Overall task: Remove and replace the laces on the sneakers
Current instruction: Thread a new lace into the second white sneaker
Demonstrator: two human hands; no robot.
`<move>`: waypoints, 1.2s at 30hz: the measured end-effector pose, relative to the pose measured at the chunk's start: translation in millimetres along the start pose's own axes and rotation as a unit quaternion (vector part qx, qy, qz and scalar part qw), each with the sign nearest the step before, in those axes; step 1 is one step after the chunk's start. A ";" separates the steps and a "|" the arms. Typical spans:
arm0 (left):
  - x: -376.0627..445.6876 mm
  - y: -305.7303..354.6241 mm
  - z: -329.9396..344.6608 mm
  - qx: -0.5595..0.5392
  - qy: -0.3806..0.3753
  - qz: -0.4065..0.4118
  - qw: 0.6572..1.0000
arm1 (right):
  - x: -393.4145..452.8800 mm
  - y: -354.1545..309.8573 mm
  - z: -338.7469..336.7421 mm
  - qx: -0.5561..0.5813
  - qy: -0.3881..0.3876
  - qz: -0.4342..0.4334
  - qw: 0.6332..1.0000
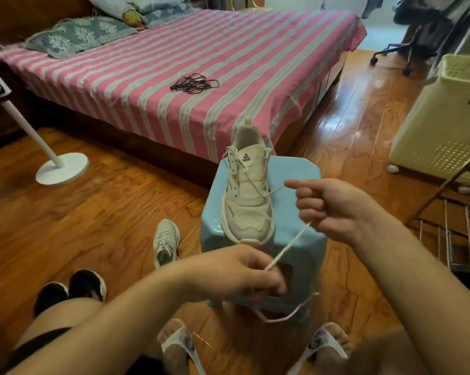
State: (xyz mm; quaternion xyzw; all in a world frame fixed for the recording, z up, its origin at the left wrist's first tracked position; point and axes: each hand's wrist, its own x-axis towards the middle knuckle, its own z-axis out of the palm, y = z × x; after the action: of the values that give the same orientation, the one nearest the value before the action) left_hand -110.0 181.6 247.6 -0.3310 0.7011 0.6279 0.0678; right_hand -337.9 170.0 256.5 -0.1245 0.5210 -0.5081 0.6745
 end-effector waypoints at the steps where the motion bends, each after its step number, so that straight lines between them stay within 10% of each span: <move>1: -9.5 -5.4 -11.8 0.075 0.010 -0.028 0.997 | 7.7 -3.1 -9.5 -0.128 0.078 -0.045 0.988; 3: -26.9 -10.4 -30.5 0.125 0.077 -0.063 0.987 | 12.2 0.6 -21.9 -0.501 0.253 -0.169 0.810; 5: -35.3 -9.2 -35.1 0.092 0.138 -0.007 0.986 | -3.4 14.4 -8.0 -0.595 0.208 -0.364 0.686; 9: -32.9 4.4 -30.1 0.064 0.152 0.084 0.983 | -41.8 68.6 43.8 -0.518 -0.193 -0.265 0.790; 14: -32.2 -37.3 -73.4 0.313 0.253 -0.049 0.914 | 4.0 41.0 9.2 -0.657 0.069 -0.356 0.660; 19: -35.5 -115.9 -144.6 0.330 0.415 -0.217 0.819 | 26.1 0.2 -41.8 -0.599 0.259 -0.393 0.647; 22: -28.7 -139.9 -154.6 0.272 0.469 -0.262 0.798 | 18.3 5.4 -36.9 -0.583 0.174 -0.366 0.704; 25: -24.5 -146.9 -154.0 0.273 0.521 -0.282 0.758 | -6.7 7.7 -23.1 -0.671 -0.078 -0.106 0.730; 30: -25.9 -135.2 -164.8 -0.102 0.593 -0.095 0.793 | -17.8 38.2 -11.9 -0.799 -0.236 0.082 0.547; 36: -35.5 -118.3 -175.2 -0.549 0.550 0.045 0.628 | -22.3 38.0 -6.0 -0.831 -0.228 0.120 0.493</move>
State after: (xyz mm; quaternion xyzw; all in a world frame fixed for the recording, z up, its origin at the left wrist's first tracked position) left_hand 38.6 33.8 202.4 -0.5590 0.1475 0.6004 -0.5525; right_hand -320.4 207.6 240.3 -0.6751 0.5405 0.2920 0.4085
